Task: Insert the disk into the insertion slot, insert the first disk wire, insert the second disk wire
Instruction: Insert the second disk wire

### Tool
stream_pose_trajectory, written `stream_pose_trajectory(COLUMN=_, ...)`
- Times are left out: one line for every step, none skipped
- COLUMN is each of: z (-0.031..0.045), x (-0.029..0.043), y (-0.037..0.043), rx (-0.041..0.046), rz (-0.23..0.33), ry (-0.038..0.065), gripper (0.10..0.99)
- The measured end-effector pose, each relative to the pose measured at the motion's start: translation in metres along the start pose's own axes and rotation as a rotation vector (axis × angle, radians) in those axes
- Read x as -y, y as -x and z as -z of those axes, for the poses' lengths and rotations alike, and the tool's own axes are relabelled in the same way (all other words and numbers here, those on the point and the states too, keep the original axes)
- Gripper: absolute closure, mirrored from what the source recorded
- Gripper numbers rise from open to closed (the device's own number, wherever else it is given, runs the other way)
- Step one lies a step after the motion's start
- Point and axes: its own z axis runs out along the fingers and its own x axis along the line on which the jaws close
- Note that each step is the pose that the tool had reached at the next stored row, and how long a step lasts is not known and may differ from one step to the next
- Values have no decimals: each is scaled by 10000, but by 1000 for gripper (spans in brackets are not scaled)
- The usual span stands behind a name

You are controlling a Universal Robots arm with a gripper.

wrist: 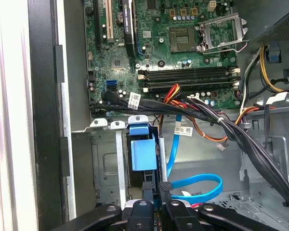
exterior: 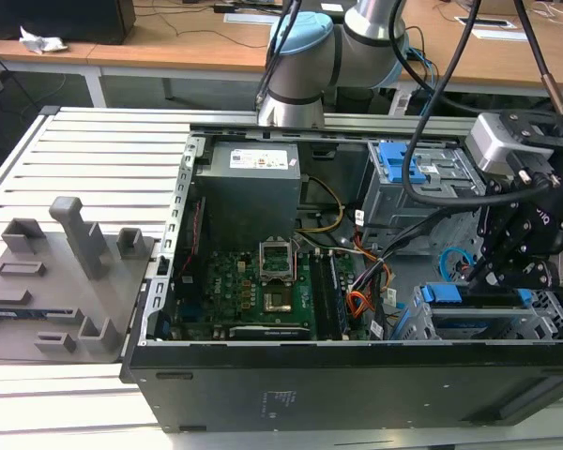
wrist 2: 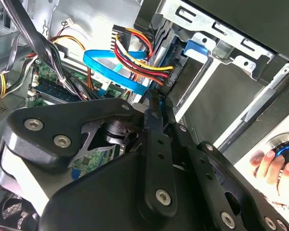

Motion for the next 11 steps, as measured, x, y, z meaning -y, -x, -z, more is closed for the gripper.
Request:
stream_pose_trajectory(z=-5, x=1, y=0, rx=-2, rz=1, ry=0, gripper=922)
stream_pose_trajectory(z=-12, x=2, y=0, rx=-3, rz=1, ry=-1, gripper=922)
stream_pose_trajectory(z=-14, x=2, y=-1, rx=-1, rz=2, ry=0, gripper=922)
stream_pose_trajectory(z=-15, x=2, y=0, rx=0, rz=2, ry=0, gripper=922)
stream_pose_trajectory(z=-16, x=3, y=0, rx=1, rz=2, ry=0, gripper=922)
stream_pose_trajectory(z=-17, x=2, y=0, rx=4, rz=2, ry=2, gripper=910)
stream_pose_trajectory(z=-20, x=2, y=-1, rx=8, rz=2, ry=3, gripper=851)
stream_pose_trajectory(z=-21, x=2, y=0, rx=9, rz=2, ry=1, gripper=851)
stream_pose_trajectory(z=-21, x=2, y=0, rx=9, rz=1, ry=1, gripper=851)
stream_pose_trajectory(z=-19, x=2, y=0, rx=4, rz=2, ry=1, gripper=784)
stream_pose_trajectory(z=-19, x=2, y=0, rx=3, rz=2, ry=0, gripper=784)
